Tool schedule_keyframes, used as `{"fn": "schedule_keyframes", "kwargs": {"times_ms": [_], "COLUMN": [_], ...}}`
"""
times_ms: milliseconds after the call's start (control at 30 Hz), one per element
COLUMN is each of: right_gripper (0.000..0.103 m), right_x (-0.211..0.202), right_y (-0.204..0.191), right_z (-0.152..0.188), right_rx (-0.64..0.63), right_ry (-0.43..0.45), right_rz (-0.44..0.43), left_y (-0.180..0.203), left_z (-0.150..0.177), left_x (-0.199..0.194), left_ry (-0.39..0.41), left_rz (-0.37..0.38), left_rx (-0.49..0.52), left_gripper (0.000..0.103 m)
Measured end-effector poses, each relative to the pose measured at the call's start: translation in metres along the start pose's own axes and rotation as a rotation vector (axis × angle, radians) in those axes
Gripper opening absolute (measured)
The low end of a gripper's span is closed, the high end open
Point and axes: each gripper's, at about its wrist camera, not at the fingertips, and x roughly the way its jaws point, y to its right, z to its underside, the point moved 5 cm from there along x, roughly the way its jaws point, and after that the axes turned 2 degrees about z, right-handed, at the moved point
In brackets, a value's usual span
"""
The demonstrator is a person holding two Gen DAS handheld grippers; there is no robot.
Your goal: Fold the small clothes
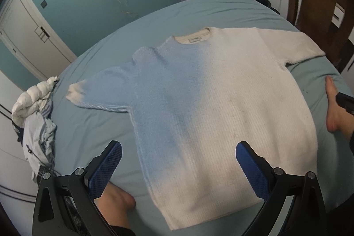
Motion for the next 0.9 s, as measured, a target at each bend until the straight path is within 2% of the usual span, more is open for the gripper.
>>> {"fn": "schedule_keyframes", "kwargs": {"times_ms": [133,200,267,300,500,533,600,767,900], "right_gripper": [0.102,0.102,0.102,0.102,0.102,0.102,0.102,0.102,0.102], "right_x": [0.0,0.004,0.008,0.011,0.023,0.025,0.034,0.07,0.123], "right_y": [0.006,0.008,0.006,0.004,-0.003,-0.001,0.003,0.023,0.069], "right_z": [-0.004,-0.005,-0.005,-0.006,-0.013,-0.014,-0.019,-0.025,-0.029], "right_rx": [0.047,0.055,0.048,0.04,0.033,0.033,0.036,0.072,0.206], "right_ry": [0.007,0.008,-0.002,-0.012,-0.037,-0.039,-0.05,-0.129,-0.209], "right_rz": [-0.008,-0.003,-0.006,-0.007,-0.057,-0.061,-0.07,-0.121,-0.103], "left_y": [-0.01,-0.017,-0.027,-0.029,-0.058,-0.061,-0.068,-0.081,-0.084], "left_z": [-0.003,-0.004,-0.001,0.001,0.019,0.019,0.017,-0.007,-0.027], "left_x": [-0.002,0.001,0.008,0.012,0.042,0.046,0.053,0.067,0.078], "left_ry": [0.002,0.007,-0.038,-0.091,-0.263,-0.272,-0.273,-0.183,-0.112], "left_rz": [0.001,0.029,0.084,0.095,0.121,0.119,0.101,0.032,0.03], "left_rx": [-0.028,-0.07,-0.133,-0.156,-0.343,-0.358,-0.368,-0.322,-0.279], "left_gripper": [0.103,0.103,0.103,0.103,0.103,0.103,0.103,0.103,0.103]}}
